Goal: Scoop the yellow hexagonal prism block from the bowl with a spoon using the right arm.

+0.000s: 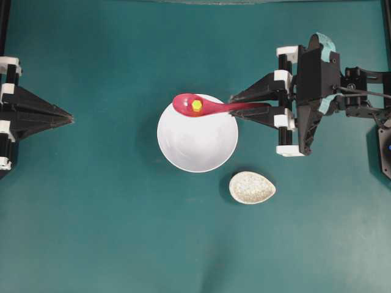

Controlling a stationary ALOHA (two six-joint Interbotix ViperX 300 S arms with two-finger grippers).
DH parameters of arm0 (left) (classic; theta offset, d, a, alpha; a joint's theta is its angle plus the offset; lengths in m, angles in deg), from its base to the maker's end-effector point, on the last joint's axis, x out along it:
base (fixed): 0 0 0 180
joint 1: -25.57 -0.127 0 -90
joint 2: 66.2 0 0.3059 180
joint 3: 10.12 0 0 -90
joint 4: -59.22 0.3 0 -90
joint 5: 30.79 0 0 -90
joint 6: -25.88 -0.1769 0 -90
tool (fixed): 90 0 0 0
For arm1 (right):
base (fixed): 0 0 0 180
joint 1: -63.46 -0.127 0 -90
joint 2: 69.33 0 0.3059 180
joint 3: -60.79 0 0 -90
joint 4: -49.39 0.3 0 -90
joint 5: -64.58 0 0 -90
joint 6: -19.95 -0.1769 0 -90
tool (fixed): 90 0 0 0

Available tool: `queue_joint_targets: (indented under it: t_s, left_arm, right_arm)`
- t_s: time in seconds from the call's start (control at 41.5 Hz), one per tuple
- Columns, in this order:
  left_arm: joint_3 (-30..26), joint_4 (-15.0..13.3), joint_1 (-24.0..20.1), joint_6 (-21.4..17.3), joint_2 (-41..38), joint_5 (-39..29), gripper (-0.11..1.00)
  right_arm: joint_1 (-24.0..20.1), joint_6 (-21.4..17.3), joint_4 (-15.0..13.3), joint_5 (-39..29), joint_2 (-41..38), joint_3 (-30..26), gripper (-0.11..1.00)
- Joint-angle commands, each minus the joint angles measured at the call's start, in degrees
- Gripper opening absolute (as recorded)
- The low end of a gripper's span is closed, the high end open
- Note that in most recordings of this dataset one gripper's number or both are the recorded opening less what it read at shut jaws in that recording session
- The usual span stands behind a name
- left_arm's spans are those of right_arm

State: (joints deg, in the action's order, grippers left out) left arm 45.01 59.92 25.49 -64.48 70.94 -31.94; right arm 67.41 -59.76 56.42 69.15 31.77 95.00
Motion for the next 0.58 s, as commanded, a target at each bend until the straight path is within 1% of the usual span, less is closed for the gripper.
queue_joint_targets:
  t_s: [0.0,0.554]
  left_arm:
    - [-1.3,0.2,-0.1,-0.1,-0.3,0.3,0.02]
    - [-1.3,0.3,-0.1,-0.1,-0.3,0.2,0.02]
  right_arm:
    - [-0.1,0.1,0.0,0.3,1.1,-1.5,0.24]
    - [-0.1,0.1,-0.1,-0.5,1.1,-1.4,0.24]
